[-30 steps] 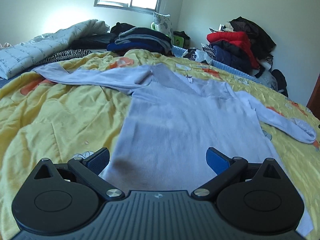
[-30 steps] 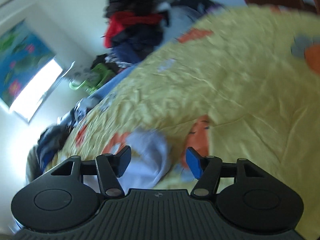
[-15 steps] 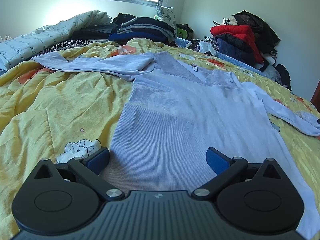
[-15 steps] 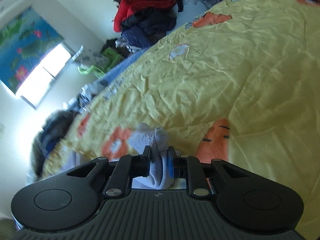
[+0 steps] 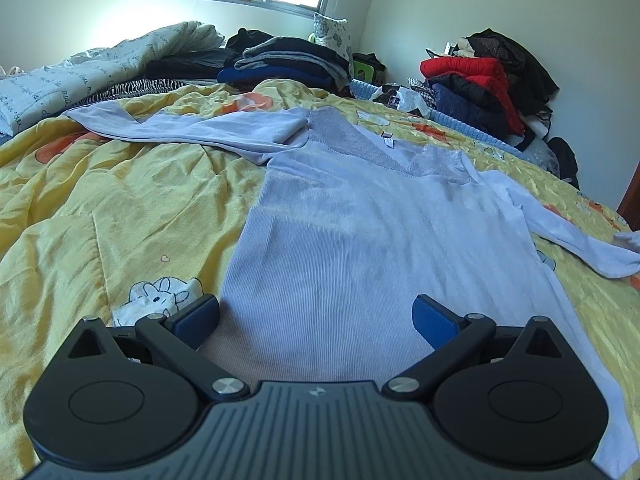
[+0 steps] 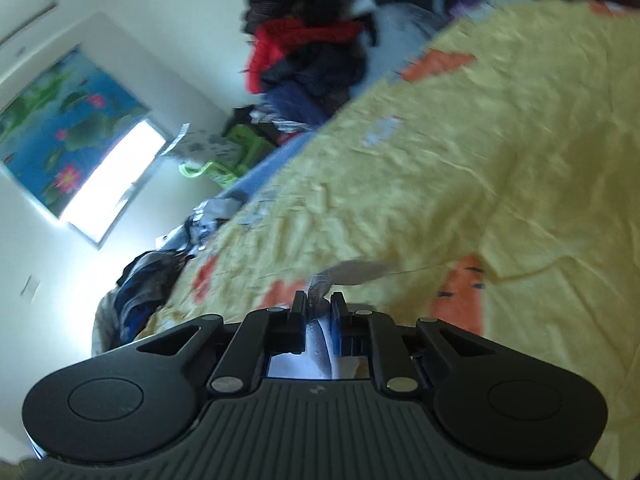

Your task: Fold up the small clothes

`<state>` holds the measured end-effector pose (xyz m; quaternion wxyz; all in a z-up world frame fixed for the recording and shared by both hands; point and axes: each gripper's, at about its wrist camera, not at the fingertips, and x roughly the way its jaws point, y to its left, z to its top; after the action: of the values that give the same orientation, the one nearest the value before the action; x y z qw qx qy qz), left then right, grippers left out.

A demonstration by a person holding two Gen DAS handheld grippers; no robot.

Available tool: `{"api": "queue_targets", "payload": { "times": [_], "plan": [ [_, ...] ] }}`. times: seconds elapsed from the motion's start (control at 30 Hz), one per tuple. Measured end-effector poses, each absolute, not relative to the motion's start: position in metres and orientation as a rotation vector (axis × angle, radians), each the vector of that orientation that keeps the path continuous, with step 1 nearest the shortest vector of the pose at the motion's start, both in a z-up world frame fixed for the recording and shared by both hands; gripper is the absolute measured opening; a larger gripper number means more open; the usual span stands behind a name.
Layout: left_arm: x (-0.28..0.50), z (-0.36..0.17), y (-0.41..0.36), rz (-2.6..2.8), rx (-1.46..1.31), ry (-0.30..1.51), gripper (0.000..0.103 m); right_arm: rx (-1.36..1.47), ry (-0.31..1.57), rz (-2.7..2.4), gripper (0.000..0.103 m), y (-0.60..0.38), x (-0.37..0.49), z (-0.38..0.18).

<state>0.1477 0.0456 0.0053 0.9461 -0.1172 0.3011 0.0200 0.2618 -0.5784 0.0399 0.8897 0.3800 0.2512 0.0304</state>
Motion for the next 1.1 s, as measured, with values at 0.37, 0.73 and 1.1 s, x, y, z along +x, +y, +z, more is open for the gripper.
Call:
{"api": "queue_targets", "payload": {
  "times": [0.37,0.73,1.1],
  "plan": [
    [0.139,0.003,0.068,-0.012,-0.390,0.555,0.103,0.178,0.577,0.735,0.018,-0.327,0.129,0.065],
    [0.124,0.026,0.099,-0.239,-0.786,0.618,0.103,0.802,0.876,0.700,0.044,-0.359,0.131,0.006],
    [0.139,0.007,0.072,-0.395,-1.129,0.765,0.103,0.999,1.073,0.448,0.045,-0.338,0.159,-0.036]
  ]
}}
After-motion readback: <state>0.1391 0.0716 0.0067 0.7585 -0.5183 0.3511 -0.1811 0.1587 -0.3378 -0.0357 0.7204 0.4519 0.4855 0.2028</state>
